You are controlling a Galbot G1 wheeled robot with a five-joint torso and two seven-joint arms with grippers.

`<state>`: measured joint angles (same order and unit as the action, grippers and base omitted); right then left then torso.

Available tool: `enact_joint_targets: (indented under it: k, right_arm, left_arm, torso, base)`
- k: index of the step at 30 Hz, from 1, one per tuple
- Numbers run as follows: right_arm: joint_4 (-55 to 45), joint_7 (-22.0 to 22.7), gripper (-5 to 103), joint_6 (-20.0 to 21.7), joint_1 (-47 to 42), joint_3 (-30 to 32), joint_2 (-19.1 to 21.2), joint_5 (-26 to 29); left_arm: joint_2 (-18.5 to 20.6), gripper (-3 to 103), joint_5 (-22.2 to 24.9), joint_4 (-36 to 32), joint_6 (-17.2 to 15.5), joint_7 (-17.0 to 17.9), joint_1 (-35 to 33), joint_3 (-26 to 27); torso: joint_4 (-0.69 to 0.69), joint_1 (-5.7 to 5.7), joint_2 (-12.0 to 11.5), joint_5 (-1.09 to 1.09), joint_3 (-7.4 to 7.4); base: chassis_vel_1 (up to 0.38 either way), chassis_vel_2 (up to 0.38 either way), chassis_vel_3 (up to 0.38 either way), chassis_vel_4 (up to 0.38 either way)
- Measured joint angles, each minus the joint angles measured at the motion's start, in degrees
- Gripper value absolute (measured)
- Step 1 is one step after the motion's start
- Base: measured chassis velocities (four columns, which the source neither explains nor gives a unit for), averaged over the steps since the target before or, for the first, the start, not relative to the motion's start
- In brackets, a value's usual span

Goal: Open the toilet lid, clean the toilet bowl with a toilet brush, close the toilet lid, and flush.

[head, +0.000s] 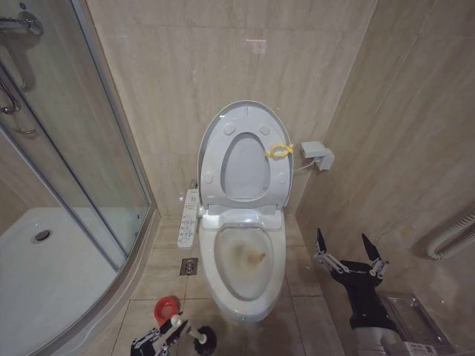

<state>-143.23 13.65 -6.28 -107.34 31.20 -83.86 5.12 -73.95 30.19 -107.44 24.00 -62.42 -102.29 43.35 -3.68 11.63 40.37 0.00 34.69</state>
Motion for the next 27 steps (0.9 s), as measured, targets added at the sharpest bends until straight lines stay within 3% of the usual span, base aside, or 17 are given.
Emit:
enact_joint_targets:
  k: [3,9,14,20,22,27]
  right_arm:
    - [0.0,0.0,100,0.0,0.0,0.0,0.0,0.0]
    - [0.0,0.0,100,0.0,0.0,0.0,0.0,0.0]
    - [0.0,0.0,100,0.0,0.0,0.0,0.0,0.0]
    - [0.0,0.0,100,0.0,0.0,0.0,0.0,0.0]
    - [0.0,0.0,100,0.0,0.0,0.0,0.0,0.0]
    - [0.0,0.0,100,0.0,0.0,0.0,0.0,0.0]
  left_arm:
    - [0.7,20,1.7,-2.5,-2.0,-1.0,-0.3,-0.5]
    - [2.4,20,10.7,-9.8,-10.7,-2.2,-1.1,-2.2]
    - [3.0,20,16.5,-13.8,-15.8,0.1,0.9,-3.9]
    - [2.9,20,22.1,-14.9,-16.0,5.9,5.0,-5.9]
    - [3.6,20,26.2,-14.0,-13.6,11.1,8.3,-7.4]
    - [6.0,20,28.4,-10.7,-11.4,15.6,13.4,-8.4]
  torso:
    - [0.00,0.00,0.0,0.00,0.00]
    - [0.01,0.00,0.0,0.01,0.00]
    - [0.00,0.00,0.0,0.00,0.00]
    - [0.00,0.00,0.0,0.00,0.00]
    - [0.00,0.00,0.0,0.00,0.00]
    - [0.01,0.00,0.0,-0.01,0.01]
  base:
    - [0.000,0.000,0.000,0.000]
    - [0.000,0.000,0.000,0.000]
    - [0.000,0.000,0.000,0.000]
    - [0.000,0.000,0.000,0.000]
    - [0.000,0.000,0.000,0.000]
    - [0.000,0.000,0.000,0.000]
